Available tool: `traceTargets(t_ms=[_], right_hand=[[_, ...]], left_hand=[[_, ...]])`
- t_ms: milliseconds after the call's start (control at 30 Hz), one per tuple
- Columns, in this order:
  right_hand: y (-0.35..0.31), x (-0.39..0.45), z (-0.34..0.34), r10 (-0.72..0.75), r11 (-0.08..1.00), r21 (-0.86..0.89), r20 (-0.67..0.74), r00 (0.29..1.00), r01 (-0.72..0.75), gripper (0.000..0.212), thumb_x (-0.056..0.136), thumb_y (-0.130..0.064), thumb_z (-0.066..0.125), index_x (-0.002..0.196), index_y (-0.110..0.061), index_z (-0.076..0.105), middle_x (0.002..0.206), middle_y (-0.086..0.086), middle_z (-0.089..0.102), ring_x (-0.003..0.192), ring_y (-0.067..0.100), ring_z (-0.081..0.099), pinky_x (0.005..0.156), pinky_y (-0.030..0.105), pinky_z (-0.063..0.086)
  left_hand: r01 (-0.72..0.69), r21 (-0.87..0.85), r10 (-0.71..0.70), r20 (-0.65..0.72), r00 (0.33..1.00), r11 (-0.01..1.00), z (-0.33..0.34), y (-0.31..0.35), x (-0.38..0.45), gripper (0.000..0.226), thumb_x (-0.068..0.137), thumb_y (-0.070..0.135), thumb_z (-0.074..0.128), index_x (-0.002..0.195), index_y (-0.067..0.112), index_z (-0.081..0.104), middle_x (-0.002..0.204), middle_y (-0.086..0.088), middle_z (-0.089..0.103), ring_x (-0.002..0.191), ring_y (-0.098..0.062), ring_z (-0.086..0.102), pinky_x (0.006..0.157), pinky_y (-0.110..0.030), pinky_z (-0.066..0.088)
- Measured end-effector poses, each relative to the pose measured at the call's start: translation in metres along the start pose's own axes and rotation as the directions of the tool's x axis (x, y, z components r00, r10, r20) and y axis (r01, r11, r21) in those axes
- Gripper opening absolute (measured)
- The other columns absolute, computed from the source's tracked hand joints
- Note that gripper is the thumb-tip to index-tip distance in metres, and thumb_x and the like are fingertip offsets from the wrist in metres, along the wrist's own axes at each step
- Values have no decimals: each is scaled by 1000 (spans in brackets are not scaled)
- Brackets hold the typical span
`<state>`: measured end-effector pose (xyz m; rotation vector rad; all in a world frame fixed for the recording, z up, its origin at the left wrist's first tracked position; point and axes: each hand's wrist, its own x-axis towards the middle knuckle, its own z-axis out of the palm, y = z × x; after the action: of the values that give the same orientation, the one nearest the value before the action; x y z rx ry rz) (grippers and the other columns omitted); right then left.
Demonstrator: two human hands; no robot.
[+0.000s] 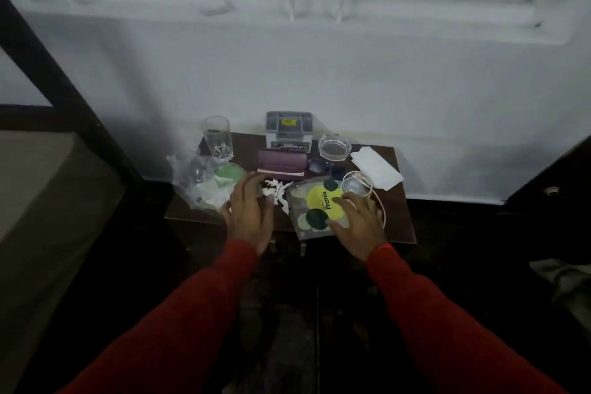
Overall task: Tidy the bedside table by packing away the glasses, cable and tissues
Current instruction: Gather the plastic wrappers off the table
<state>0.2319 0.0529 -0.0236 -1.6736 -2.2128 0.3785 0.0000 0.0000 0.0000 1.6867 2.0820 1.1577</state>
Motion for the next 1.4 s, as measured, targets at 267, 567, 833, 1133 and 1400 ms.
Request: traceTargets(t_ms=[267,567,833,1133,1400], right_hand=[[-14,29,56,-59,934,-307,376,925,184,71,94,-50,51,154,-44,14,166,4,9,147,41,13,114,61,15],[-11,57,17,41,993,115,-50,998,-35,23,102,-22,49,113,-22,70,112,1,74,108,27,64,101,46,35],[-19,72,-11,373,614,782,-410,832,110,20,103,-24,45,102,-14,63,96,-2,65,93,15,62,81,30,53],[-54,69,-46,450,-236,921,-178,875,309,11,104,-15,44,111,-11,52,109,7,64,108,28,60,99,52,48],[-115,46,18,130,-454,862,312,941,-223,36,106,-12,40,139,3,46,139,26,56,130,41,51,112,56,39]], left_hand=[[11,-195,-9,11,1000,981,42,4,13,32,98,34,56,130,32,55,142,11,46,136,-12,42,114,-47,24],[76,-321,-61,54,997,944,44,-10,25,27,97,33,51,121,24,61,128,3,58,128,-21,51,107,-58,38],[49,-442,-33,43,999,896,47,-2,24,23,102,24,52,121,16,61,118,5,59,115,-21,60,98,-51,48],[318,-671,-222,227,948,670,39,13,26,44,91,56,53,126,30,59,126,8,65,117,-17,63,97,-45,53],[538,-841,-107,540,834,-51,26,18,40,62,98,50,47,142,8,54,143,-19,58,132,-31,57,105,-40,50]])
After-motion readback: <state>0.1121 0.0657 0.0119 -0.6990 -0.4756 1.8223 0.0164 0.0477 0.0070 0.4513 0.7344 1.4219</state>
